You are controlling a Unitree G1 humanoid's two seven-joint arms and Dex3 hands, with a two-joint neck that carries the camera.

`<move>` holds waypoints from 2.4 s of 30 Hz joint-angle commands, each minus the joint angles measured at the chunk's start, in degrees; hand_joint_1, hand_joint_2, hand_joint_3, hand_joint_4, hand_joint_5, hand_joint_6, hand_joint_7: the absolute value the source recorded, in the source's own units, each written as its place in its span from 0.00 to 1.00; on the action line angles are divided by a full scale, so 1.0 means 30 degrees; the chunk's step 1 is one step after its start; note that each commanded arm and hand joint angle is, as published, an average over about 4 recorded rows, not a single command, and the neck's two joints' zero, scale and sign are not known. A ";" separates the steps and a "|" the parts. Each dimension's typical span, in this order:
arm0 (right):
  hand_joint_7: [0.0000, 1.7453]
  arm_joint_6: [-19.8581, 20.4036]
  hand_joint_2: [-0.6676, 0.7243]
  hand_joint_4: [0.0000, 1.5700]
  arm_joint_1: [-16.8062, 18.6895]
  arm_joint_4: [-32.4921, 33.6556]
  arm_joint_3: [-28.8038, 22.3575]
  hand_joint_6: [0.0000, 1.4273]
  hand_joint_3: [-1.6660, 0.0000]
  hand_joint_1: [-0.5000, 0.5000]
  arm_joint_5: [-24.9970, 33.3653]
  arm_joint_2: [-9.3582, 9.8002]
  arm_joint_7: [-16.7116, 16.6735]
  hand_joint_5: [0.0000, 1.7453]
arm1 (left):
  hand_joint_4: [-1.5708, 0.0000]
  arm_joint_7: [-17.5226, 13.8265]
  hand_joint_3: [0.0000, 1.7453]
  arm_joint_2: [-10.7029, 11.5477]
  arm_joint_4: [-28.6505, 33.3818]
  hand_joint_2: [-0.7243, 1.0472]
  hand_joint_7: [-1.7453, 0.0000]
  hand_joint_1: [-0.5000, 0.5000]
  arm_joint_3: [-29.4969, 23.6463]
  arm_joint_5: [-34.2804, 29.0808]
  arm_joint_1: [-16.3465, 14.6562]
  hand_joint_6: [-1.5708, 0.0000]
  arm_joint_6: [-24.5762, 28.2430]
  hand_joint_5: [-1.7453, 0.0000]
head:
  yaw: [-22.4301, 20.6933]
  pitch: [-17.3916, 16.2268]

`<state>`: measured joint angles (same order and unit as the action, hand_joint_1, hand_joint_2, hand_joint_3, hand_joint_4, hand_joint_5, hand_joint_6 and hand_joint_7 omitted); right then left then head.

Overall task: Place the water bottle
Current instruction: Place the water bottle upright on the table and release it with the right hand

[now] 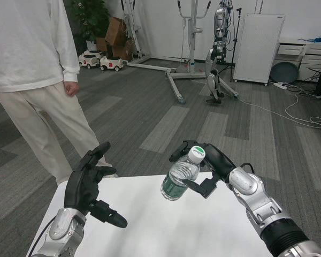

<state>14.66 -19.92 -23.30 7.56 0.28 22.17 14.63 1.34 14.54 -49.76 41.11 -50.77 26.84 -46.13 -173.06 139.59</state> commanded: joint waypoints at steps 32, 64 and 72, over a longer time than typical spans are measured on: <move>0.76 0.0180 0.05 0.95 0.2245 0.2038 -0.2491 0.96 0.10 0.33 -0.1733 0.2013 0.0895 0.76 | 1.00 0.0051 0.05 0.0222 -0.0056 0.10 0.77 0.00 -0.0198 0.0003 -0.0042 1.00 -0.0093 0.00 | 0.0168 -0.0059; 0.80 0.9877 0.05 0.98 0.2516 -0.9856 -0.2901 0.96 0.05 0.33 -0.5146 0.0489 -0.6305 0.72 | 1.00 0.0051 0.05 0.0193 -0.0107 0.10 0.76 0.00 -0.0257 -0.0011 -0.0020 1.00 -0.0093 0.00 | -0.0049 -0.0073; 0.80 0.9929 0.02 0.98 0.2385 -1.1951 -0.2849 0.96 0.05 0.31 -0.5102 0.0380 -0.6803 0.74 | 1.00 0.0051 0.05 0.0171 -0.0165 0.10 0.77 0.00 -0.0235 0.0018 0.0046 1.00 -0.0078 0.00 | 0.0043 -0.0108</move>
<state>43.58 -11.49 -58.61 -0.44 -15.65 23.55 -4.66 1.38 14.60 -49.78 40.95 -50.76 26.80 -46.38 -172.96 139.28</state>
